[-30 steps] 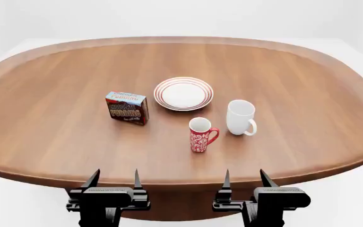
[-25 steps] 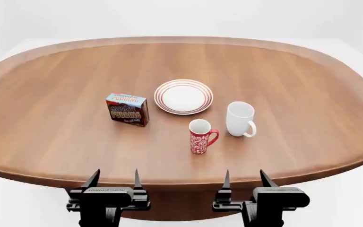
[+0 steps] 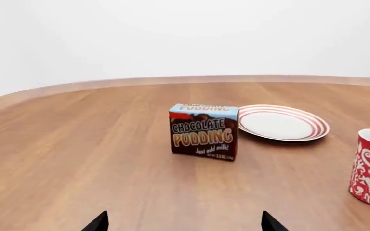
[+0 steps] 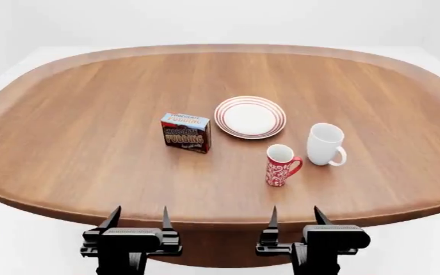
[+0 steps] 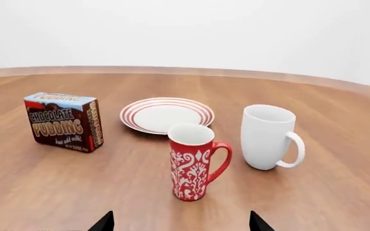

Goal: Put the chocolate pudding to the right of the plate.

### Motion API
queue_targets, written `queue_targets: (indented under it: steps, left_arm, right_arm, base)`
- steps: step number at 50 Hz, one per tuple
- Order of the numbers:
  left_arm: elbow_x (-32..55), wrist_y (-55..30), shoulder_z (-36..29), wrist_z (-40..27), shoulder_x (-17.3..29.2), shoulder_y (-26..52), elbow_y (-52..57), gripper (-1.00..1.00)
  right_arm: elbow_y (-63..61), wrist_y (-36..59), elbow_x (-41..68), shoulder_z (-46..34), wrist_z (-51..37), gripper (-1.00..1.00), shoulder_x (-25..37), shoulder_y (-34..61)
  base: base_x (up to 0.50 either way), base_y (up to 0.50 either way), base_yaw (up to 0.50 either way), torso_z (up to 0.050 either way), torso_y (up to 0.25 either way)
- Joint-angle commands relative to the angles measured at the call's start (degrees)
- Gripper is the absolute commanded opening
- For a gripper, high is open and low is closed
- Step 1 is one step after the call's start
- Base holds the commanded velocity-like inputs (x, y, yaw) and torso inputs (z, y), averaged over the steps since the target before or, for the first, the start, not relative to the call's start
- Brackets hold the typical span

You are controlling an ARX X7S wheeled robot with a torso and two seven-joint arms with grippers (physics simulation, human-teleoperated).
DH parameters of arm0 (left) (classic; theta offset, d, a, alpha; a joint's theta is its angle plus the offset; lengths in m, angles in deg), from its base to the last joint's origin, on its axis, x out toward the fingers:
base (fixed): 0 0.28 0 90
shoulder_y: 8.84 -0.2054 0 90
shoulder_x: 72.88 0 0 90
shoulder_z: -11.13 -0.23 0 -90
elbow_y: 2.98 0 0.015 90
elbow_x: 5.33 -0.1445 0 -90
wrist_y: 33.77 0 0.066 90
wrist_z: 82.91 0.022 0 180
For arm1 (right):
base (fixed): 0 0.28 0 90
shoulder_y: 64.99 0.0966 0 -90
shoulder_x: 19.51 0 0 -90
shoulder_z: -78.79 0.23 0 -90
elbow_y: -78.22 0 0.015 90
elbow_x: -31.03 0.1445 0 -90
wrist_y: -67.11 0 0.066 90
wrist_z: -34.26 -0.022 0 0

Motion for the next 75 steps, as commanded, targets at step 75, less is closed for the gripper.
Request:
queue_targets:
  steps: [75]
  left_arm:
    - [5.36,-33.32,-2.29,-3.73,6.98,15.06,24.29,1.0]
  right_arm:
    - [-27.45,36.82,11.5,-1.94,-1.32,1.0,8.5,15.77]
  base:
    - [0.29,0.0,0.0,0.0,0.0]
